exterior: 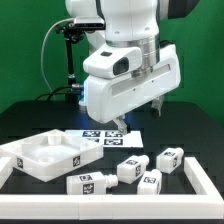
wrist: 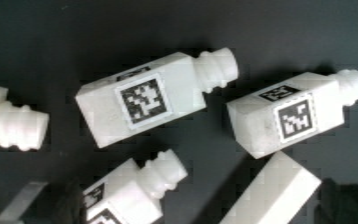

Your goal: Assemble one leg

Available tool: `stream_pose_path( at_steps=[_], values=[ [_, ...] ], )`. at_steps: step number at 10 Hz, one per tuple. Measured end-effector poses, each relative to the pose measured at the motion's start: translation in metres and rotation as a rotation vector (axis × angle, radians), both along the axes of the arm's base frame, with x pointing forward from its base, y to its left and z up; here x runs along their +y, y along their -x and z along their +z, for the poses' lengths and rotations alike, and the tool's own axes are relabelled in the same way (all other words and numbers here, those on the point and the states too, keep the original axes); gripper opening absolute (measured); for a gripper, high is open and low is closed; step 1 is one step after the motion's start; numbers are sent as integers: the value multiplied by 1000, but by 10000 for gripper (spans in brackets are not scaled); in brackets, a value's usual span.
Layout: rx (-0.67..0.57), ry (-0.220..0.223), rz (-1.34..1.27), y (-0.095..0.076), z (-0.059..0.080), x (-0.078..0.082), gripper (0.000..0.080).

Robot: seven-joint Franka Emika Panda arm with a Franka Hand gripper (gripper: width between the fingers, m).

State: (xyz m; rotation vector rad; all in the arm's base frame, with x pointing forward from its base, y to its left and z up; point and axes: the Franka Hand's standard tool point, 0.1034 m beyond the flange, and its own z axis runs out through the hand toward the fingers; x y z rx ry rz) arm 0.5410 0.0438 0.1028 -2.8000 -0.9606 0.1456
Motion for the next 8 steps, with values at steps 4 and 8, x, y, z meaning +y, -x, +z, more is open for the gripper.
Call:
stream_pose_path(
  at_steps=[4, 8],
  values=[
    [5, 52, -372, 3, -15, 29, 650],
    [8, 49, -375, 3, -18, 29, 650]
  ],
)
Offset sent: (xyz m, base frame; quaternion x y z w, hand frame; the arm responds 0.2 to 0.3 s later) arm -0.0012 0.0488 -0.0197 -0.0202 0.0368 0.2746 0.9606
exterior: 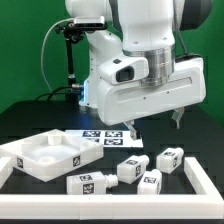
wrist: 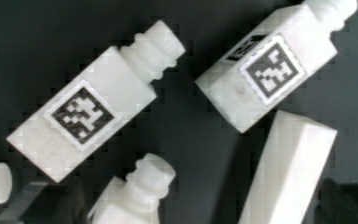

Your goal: Assemble one leg

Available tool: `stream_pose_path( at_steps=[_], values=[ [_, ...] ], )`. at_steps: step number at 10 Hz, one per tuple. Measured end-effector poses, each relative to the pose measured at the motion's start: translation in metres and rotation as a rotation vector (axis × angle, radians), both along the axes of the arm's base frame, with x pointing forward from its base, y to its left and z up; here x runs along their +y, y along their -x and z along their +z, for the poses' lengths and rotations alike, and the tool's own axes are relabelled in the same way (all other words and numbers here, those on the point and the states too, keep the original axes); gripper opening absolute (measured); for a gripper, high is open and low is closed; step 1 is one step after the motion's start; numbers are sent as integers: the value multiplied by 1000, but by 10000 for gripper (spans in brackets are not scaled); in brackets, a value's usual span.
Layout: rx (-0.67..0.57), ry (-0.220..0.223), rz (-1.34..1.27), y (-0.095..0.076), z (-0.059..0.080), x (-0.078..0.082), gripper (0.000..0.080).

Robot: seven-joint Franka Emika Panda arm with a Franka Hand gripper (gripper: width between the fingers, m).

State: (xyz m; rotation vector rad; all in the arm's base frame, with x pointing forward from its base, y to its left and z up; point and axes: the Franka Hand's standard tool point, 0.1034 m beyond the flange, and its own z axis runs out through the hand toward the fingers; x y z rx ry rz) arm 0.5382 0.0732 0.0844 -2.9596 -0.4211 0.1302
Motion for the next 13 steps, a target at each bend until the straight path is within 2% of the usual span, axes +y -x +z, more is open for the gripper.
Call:
stream_pose_path(
  at_steps=[2, 3, 5, 6, 10, 11, 13],
  values=[
    [3, 1, -3, 1, -2, -1, 650],
    [-4, 17, -129, 1, -9, -1, 650],
    [11, 37, -346, 9, -30, 12, 650],
    [14, 16, -390, 8, -39, 7, 650],
    [20, 16, -417, 9, -38, 6, 650],
    [45, 29, -529, 13, -35, 7, 650],
    [97, 60, -742, 24, -34, 25, 650]
  ],
)
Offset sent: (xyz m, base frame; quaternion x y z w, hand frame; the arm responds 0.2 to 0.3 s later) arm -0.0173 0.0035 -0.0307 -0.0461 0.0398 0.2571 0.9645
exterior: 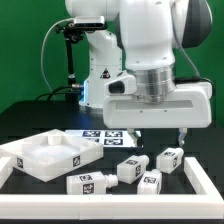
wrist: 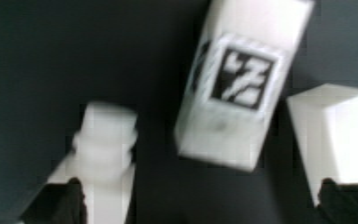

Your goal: Assemble one leg

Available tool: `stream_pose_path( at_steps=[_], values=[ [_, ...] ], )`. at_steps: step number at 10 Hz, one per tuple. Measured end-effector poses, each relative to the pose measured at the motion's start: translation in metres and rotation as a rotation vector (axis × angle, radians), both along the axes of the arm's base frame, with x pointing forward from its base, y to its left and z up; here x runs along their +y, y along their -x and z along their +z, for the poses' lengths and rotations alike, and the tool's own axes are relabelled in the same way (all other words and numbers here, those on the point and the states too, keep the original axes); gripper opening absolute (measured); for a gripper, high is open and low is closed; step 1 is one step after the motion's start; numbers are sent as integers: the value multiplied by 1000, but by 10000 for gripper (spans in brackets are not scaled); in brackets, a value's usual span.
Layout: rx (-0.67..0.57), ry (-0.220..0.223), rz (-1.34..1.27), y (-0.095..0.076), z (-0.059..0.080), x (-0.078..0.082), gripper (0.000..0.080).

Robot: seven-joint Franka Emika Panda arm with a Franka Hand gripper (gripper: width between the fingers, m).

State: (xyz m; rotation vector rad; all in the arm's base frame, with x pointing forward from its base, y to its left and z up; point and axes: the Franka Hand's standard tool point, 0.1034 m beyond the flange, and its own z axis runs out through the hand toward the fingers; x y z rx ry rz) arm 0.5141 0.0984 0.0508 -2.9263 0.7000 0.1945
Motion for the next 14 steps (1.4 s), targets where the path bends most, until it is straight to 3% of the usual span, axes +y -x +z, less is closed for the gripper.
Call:
stream_pose_path(
  at_steps=[2, 6, 9, 14],
  values=[
    [-2, -41, -150, -10, -9, -2, 650],
    [-1, -41, -139, -9, -9, -1, 650],
    [63, -32, -210, 4, -23, 4, 650],
    [46, -25, -208, 3, -32, -1, 650]
  ],
)
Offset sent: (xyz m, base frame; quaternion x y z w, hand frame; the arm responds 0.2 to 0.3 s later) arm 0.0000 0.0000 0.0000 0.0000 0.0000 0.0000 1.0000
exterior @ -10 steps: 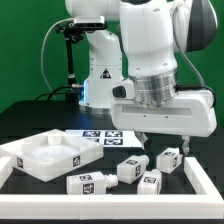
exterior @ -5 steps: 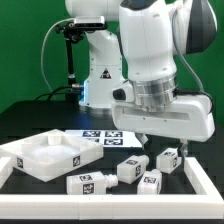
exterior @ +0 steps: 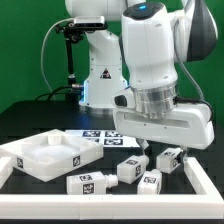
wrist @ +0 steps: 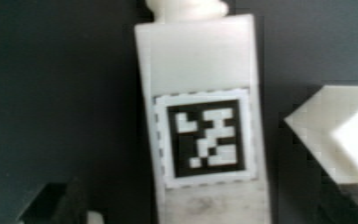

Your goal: Assemble one leg

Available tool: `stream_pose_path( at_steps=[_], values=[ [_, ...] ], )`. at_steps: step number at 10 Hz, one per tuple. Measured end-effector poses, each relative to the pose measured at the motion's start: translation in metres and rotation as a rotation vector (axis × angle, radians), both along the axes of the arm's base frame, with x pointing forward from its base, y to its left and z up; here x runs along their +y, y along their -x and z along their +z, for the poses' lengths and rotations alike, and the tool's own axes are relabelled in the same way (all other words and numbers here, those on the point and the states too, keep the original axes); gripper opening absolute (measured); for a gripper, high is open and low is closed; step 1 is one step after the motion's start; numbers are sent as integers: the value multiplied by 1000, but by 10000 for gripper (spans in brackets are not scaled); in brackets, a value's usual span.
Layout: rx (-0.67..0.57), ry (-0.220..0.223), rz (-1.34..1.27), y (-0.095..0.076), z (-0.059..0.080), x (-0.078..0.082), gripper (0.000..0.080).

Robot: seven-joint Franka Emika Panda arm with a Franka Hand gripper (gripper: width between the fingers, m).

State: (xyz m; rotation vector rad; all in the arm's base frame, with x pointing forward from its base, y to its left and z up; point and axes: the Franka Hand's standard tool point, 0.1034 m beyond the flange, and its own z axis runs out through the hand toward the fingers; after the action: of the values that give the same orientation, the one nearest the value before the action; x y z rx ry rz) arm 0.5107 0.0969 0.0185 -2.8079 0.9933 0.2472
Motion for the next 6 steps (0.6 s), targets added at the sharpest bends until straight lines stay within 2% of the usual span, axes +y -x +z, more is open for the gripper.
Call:
stream_pose_path(
  at_steps=[5, 6],
  values=[
    [12, 1, 19, 5, -8, 1, 650],
    [12, 1, 19, 5, -8, 1, 526]
  ],
)
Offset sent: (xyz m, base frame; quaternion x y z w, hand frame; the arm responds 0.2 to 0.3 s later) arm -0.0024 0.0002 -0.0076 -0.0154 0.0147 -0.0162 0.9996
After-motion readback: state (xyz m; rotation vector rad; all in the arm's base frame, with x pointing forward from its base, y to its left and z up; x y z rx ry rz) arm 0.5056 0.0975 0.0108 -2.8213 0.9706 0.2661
